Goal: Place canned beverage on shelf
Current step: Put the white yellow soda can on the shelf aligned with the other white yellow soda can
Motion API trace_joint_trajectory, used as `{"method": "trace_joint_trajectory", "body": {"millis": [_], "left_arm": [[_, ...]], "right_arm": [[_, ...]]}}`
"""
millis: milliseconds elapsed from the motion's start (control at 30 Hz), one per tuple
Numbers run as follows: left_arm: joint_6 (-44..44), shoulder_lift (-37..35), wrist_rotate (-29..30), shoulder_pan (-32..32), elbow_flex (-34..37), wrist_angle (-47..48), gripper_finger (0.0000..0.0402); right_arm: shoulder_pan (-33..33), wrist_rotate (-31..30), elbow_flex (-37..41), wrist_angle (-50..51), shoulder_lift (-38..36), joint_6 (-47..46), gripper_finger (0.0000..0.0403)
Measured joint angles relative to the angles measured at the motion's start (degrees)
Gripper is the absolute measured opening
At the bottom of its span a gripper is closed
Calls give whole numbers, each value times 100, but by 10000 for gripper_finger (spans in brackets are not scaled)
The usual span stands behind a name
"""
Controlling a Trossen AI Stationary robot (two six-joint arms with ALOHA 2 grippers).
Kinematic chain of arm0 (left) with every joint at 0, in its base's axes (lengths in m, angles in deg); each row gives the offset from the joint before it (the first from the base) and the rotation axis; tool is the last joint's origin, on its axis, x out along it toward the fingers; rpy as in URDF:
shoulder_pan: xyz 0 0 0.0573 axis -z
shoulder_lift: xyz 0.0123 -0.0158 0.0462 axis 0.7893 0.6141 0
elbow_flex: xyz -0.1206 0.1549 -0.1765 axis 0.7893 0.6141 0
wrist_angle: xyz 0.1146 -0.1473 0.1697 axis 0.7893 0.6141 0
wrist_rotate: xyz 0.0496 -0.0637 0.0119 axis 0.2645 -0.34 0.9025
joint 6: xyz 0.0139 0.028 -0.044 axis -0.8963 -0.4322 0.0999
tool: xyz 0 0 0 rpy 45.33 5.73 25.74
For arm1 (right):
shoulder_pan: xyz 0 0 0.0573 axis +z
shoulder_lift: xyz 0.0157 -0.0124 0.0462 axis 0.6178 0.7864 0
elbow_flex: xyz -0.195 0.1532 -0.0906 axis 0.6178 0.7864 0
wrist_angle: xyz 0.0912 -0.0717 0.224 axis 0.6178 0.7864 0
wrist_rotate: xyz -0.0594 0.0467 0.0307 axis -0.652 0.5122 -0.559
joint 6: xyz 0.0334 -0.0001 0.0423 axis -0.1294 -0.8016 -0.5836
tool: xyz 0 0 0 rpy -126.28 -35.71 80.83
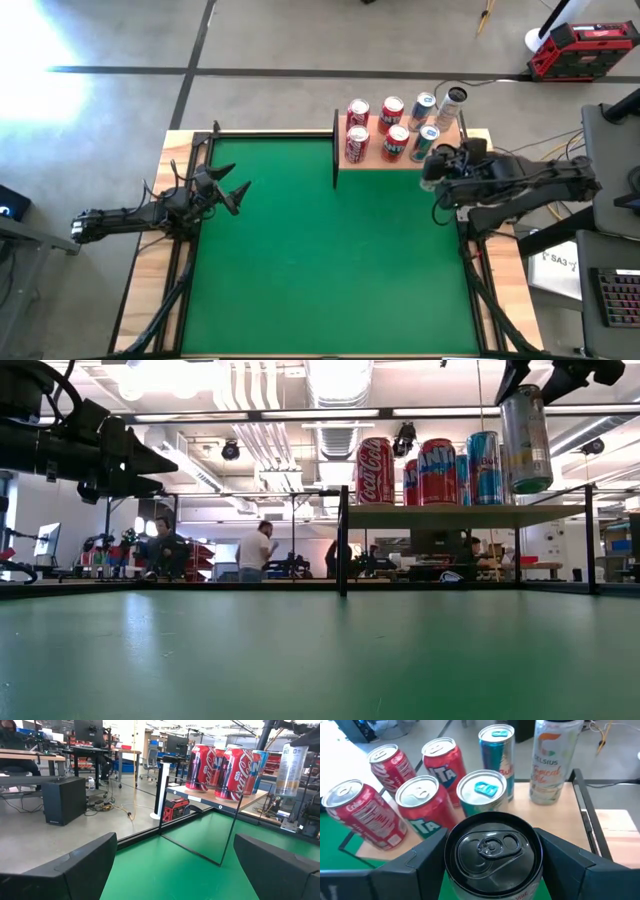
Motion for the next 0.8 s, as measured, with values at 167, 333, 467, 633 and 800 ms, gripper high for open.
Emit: {"method": "trace_joint_trajectory", "body": {"millis": [167, 333, 467, 633, 800], "left_arm": [[0, -2, 0, 2, 0, -1, 386], [0, -1, 0, 1, 0, -1, 386], [0, -2, 1, 2, 0, 1, 386], [0, 1, 0, 2, 1, -1, 386], [0, -2, 0, 2, 0, -1, 386]], "right_arm": [[-167, -8, 5, -13, -46, 159, 248], [-477, -160, 5, -13, -37, 235, 248], [-750, -293, 7, -19, -7, 275, 248], [-1051, -451, 7, -15, -4, 298, 248], [-1408, -516, 7, -13, -15, 299, 248]]}}
